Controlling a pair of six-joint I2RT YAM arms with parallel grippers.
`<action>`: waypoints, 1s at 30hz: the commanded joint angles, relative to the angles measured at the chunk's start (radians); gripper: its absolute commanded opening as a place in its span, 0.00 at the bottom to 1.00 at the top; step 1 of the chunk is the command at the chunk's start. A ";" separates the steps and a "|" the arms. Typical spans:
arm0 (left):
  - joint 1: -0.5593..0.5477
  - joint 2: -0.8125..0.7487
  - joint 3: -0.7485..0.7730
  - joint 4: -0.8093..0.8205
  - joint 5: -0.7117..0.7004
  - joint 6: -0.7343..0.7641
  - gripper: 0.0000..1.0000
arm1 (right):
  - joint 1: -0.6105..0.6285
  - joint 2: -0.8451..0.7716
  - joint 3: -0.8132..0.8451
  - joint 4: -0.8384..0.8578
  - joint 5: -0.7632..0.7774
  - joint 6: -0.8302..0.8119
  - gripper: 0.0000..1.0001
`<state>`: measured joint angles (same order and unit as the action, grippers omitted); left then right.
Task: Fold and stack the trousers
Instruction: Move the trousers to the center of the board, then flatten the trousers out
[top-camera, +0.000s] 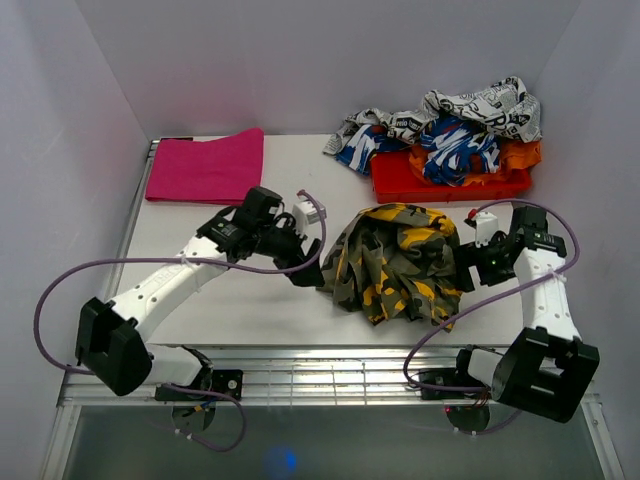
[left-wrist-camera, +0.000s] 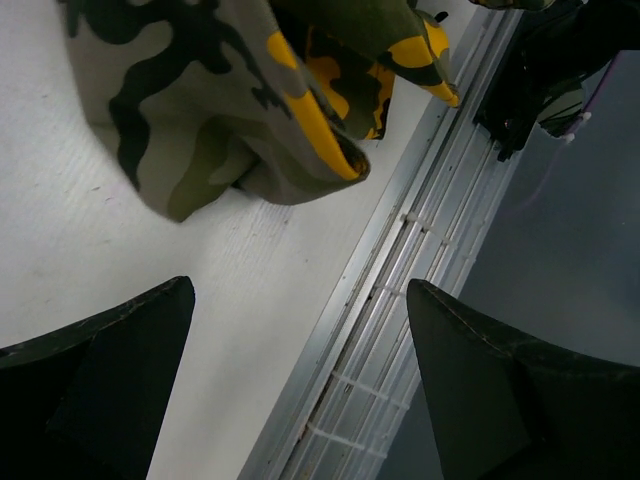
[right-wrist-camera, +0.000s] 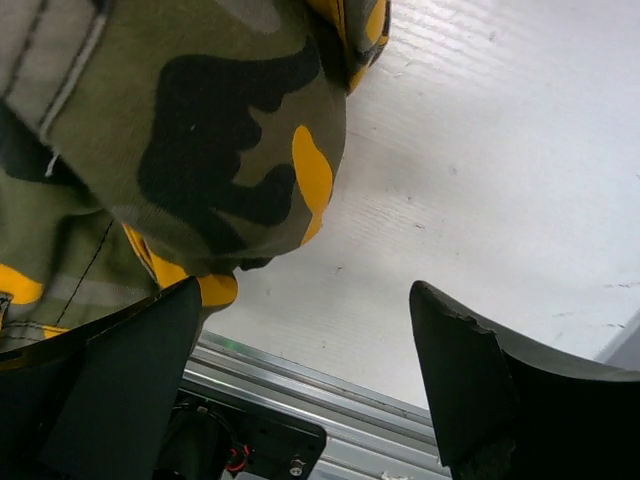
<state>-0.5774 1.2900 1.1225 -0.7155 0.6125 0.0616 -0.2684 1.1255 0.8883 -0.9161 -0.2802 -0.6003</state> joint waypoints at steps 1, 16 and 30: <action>-0.088 0.080 -0.041 0.224 0.000 -0.138 0.98 | -0.005 0.097 0.050 0.008 -0.089 -0.023 0.90; 0.170 0.287 0.118 0.208 -0.062 -0.257 0.00 | -0.002 0.344 0.182 0.026 -0.102 -0.004 0.43; 0.366 0.236 0.470 -0.677 0.092 0.496 0.00 | 0.015 0.483 0.480 -0.200 0.061 -0.363 0.08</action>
<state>-0.2420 1.5898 1.5612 -1.0973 0.7162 0.3386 -0.2317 1.5822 1.2995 -1.0161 -0.3660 -0.8001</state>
